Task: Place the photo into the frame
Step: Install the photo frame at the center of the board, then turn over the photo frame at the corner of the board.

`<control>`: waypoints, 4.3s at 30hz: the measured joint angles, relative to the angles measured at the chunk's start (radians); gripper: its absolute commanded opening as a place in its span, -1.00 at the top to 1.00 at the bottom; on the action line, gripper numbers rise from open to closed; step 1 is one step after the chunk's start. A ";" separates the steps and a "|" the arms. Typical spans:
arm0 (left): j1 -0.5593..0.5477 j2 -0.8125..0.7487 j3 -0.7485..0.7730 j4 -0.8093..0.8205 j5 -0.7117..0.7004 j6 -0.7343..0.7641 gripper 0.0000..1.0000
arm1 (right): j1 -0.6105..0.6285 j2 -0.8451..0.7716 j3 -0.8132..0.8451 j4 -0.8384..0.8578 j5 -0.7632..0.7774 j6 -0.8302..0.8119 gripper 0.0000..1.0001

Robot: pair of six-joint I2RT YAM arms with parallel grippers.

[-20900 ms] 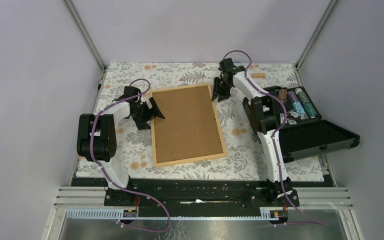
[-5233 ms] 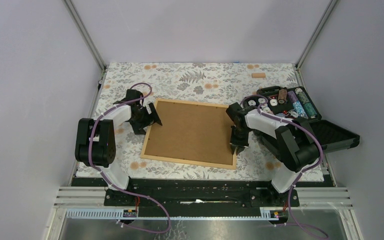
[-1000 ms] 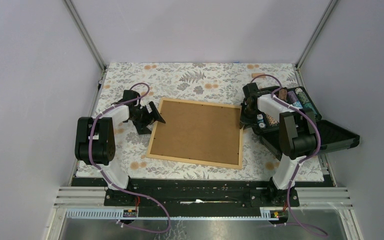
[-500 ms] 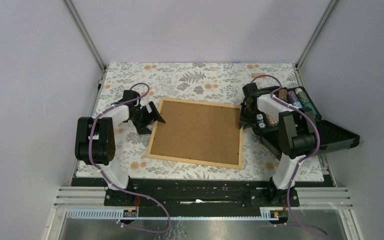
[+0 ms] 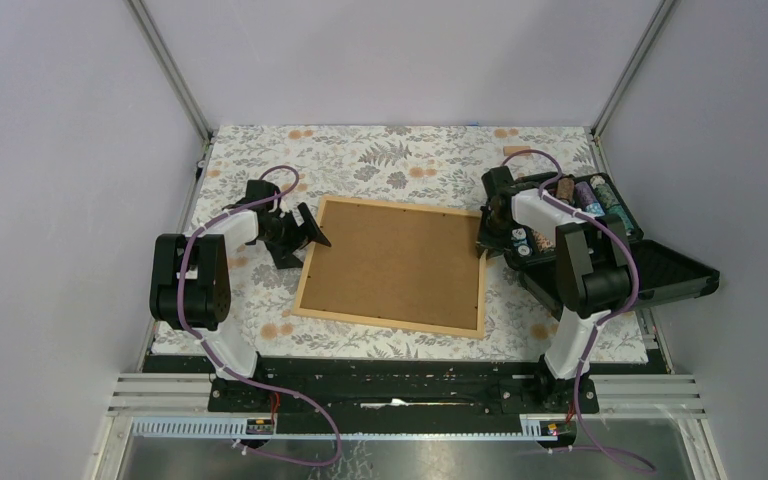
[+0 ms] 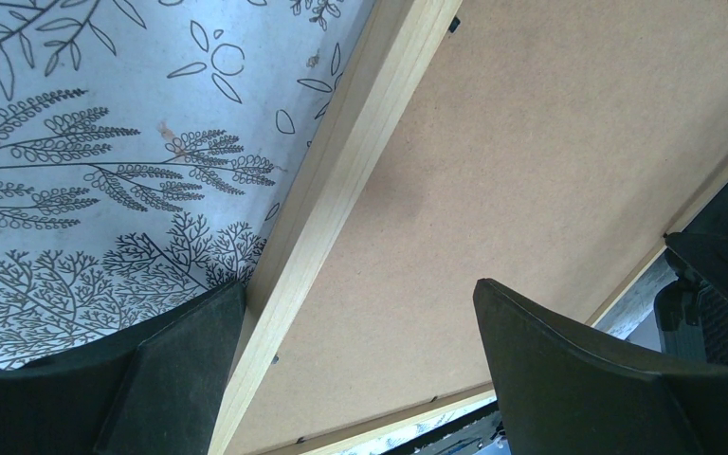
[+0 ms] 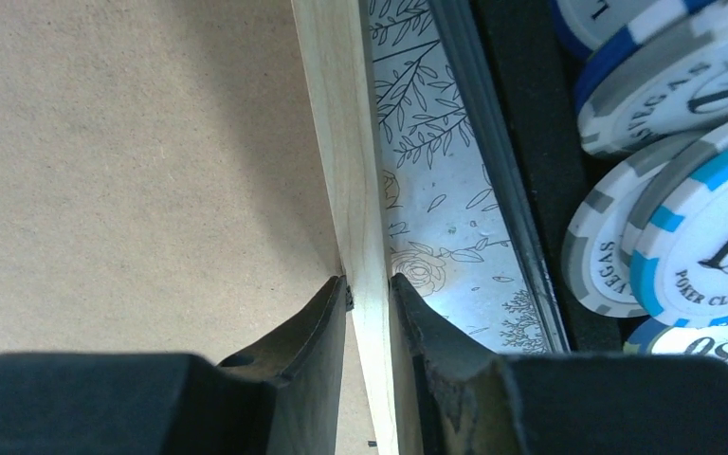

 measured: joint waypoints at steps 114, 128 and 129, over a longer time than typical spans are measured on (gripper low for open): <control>-1.342 -0.088 -0.161 0.957 -1.393 1.508 1.00 | 0.240 -0.619 0.275 -0.409 -0.092 0.132 -0.99; -0.546 -0.516 0.350 0.250 -0.477 0.501 1.00 | 0.230 -0.913 0.531 -0.374 0.208 0.089 -1.00; -0.457 -0.523 0.327 0.262 -0.388 0.407 1.00 | 0.230 -0.903 0.502 -0.377 0.208 0.090 -0.99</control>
